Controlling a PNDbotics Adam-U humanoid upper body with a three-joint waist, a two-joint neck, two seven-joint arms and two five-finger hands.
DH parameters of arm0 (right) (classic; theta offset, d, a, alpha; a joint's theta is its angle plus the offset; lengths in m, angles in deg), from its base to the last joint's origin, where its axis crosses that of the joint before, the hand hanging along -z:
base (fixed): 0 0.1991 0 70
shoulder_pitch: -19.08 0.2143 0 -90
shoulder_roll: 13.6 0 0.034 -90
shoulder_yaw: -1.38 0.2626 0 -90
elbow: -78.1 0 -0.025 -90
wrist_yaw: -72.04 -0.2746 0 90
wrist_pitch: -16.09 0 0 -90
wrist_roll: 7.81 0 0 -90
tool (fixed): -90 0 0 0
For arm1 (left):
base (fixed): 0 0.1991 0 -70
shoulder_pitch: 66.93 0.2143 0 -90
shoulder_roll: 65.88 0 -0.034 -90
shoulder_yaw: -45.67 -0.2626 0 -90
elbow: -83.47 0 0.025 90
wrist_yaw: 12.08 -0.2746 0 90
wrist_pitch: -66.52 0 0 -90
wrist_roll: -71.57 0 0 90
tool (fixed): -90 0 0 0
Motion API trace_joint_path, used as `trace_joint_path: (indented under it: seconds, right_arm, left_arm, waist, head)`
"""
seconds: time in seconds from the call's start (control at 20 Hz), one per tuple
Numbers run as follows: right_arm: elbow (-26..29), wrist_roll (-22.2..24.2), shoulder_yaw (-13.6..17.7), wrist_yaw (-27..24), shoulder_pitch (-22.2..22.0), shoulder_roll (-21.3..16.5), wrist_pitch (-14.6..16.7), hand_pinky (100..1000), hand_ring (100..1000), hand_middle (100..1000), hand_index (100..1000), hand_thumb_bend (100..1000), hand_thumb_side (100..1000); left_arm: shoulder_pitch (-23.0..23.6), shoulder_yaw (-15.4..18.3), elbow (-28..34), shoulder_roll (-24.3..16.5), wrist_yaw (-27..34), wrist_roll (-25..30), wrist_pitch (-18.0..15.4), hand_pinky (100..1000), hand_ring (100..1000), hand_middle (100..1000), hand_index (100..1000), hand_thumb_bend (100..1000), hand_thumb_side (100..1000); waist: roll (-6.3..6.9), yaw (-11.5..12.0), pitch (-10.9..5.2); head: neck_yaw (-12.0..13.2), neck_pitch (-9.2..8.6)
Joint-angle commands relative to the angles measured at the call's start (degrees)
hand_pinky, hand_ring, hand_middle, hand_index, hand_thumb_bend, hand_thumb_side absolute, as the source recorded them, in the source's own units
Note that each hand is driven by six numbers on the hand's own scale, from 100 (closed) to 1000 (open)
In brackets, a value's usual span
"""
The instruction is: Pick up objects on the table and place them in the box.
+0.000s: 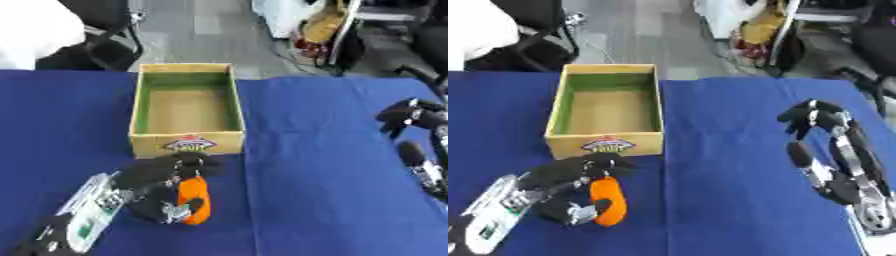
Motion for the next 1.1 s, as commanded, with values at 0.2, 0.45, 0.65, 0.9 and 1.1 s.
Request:
trace_joint_path:
  seconds: [0.2,0.45,0.65,0.9,1.1]
  right_arm:
    - [0.92,0.19,0.30,-0.79,0.90,-1.43,0.15,382,493,590,678,486,1000]
    - [0.92,0.27,0.37,-1.11,1.17,-1.47,0.22,382,493,590,678,485,1000]
    - [0.92,0.31,0.41,-1.27,1.29,-1.43,0.25,382,493,590,678,485,1000]
    - [0.92,0.33,0.43,-1.48,1.47,-1.43,0.37,383,493,590,678,483,1000]
    - [0.92,0.37,0.47,-1.64,1.62,-1.43,0.40,383,493,590,679,483,1000]
  left_arm:
    - [-1.08,1.03,-0.93,0.36,-0.52,5.79,-4.94,1000,962,967,1000,853,1000]
    - [-0.62,1.73,-2.51,1.01,-1.98,5.63,-4.94,1000,963,968,1000,811,1000]
    - [-0.24,1.99,-3.64,1.52,-3.37,5.04,-4.94,1000,963,969,1000,790,1000]
    - [0.03,2.37,-4.78,1.88,-4.74,4.18,-4.94,1000,963,970,1000,779,1000]
    - [0.15,2.66,-5.66,2.14,-5.69,3.63,-4.94,1000,963,971,1000,754,1000]
  waist:
    - [0.14,-0.41,-0.47]
    - [0.12,-0.62,-0.37]
    - [0.06,-0.69,-0.31]
    - [0.00,-0.83,-0.29]
    - [-0.01,-0.97,-0.25]
  head:
    - [0.49,-0.72]
    - [0.67,-0.66]
    - [0.80,-0.54]
    - [0.80,-0.40]
    - [0.79,-0.26]
